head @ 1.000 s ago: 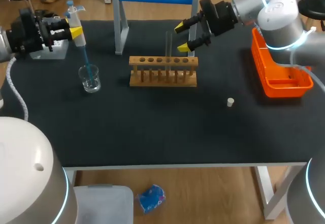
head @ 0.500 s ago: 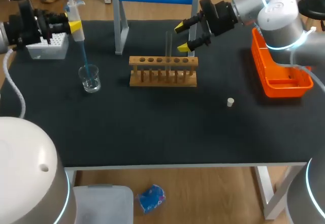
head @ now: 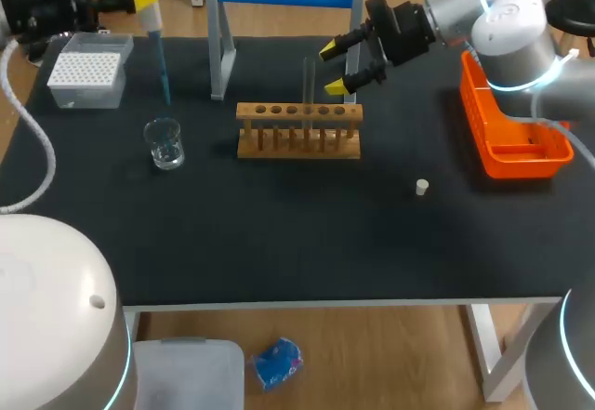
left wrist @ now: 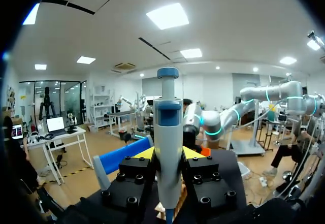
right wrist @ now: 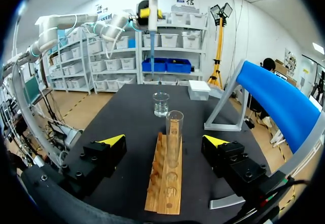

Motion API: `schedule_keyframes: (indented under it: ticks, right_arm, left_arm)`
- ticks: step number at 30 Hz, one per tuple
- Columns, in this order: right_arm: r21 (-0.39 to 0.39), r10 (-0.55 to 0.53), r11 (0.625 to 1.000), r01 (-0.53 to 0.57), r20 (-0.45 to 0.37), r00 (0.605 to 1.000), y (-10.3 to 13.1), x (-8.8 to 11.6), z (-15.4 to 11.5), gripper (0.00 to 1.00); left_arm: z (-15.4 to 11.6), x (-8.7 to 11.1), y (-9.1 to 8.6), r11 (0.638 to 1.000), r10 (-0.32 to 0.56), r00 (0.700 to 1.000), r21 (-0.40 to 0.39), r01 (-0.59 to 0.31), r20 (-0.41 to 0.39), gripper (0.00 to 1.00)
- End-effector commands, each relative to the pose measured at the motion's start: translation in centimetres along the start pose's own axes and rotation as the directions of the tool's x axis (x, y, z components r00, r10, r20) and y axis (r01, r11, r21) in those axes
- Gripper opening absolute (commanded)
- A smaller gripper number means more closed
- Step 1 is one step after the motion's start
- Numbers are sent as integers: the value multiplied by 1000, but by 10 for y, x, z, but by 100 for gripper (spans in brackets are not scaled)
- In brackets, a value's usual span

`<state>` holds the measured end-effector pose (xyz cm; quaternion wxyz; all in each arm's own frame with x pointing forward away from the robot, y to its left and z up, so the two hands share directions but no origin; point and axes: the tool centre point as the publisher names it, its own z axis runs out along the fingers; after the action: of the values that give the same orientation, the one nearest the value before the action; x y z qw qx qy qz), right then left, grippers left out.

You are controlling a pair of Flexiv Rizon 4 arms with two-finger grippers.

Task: Invert the test tube, pick up the pipette, mount the tip to pipette, aspirate from beaker and dispense into the tube, eject the tip, return the pipette, and cap with the stopper.

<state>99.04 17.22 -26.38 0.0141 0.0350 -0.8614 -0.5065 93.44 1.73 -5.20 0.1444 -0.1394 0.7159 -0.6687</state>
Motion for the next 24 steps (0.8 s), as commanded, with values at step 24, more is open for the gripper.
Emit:
schedule_keyframes:
  ticks: [24]
  right_arm:
    - [3,0,1000,0,-2,1000,1,0,-1,100]
  left_arm:
    - [140,86,-116,994,110,979,2,-111,-170,0]
